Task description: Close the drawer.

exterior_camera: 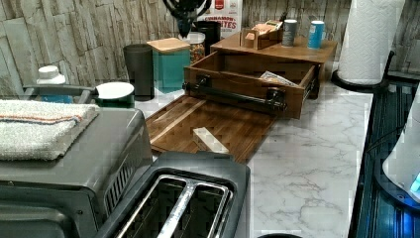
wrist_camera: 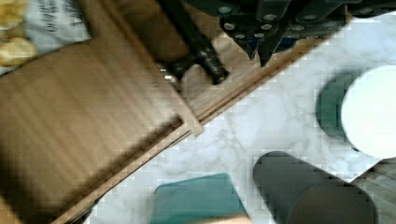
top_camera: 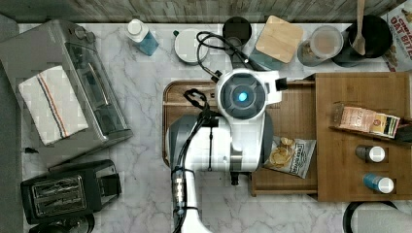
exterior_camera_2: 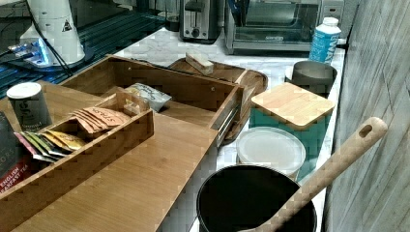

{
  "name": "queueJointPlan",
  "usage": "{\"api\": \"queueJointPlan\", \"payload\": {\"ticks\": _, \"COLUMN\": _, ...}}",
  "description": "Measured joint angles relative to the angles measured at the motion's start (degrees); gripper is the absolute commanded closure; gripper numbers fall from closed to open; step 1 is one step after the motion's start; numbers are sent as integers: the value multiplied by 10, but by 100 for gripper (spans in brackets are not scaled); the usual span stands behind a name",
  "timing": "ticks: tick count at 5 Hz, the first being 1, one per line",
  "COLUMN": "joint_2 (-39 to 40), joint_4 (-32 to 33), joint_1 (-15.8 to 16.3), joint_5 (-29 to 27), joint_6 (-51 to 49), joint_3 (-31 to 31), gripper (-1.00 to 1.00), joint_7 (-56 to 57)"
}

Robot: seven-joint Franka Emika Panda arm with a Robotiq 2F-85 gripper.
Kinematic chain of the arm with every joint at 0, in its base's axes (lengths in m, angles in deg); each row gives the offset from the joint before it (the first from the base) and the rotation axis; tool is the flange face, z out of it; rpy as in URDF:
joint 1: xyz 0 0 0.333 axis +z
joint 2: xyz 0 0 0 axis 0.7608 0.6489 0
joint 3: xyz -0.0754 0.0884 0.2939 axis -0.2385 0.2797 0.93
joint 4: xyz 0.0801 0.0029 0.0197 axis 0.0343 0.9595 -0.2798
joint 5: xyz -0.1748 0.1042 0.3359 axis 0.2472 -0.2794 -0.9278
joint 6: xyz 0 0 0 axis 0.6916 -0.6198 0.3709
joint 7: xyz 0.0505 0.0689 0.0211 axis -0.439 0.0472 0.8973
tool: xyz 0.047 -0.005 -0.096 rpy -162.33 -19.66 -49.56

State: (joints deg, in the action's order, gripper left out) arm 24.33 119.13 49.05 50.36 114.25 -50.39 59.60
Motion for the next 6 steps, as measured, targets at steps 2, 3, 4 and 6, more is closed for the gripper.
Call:
{"api": "queueJointPlan", "payload": {"ticks": 2, "joint_2": -9, "joint_4": 84, "joint_1": 35, "joint_5": 16, "joint_6": -3, "joint_3": 36, "gripper": 100, "joint_7": 4}}
{"api": "queueJointPlan", "payload": {"ticks": 3, "joint_2": -7, "joint_4": 111, "joint_1": 59, "joint_5": 16, "joint_6": 9, "joint_3": 40, "gripper": 100, "joint_7": 98}}
{"api": "queueJointPlan", "payload": {"ticks": 4, "joint_2": -2, "joint_4": 126, "joint_1": 66, "joint_5": 56, "joint_6": 29, "joint_3": 44, "gripper": 100, "joint_7": 172}}
{"api": "queueJointPlan", "payload": {"ticks": 6, "joint_2": 47, "joint_4": 122, "joint_1": 66, "joint_5": 72, "joint_6": 2, "joint_3": 39, "gripper": 100, "joint_7": 178}}
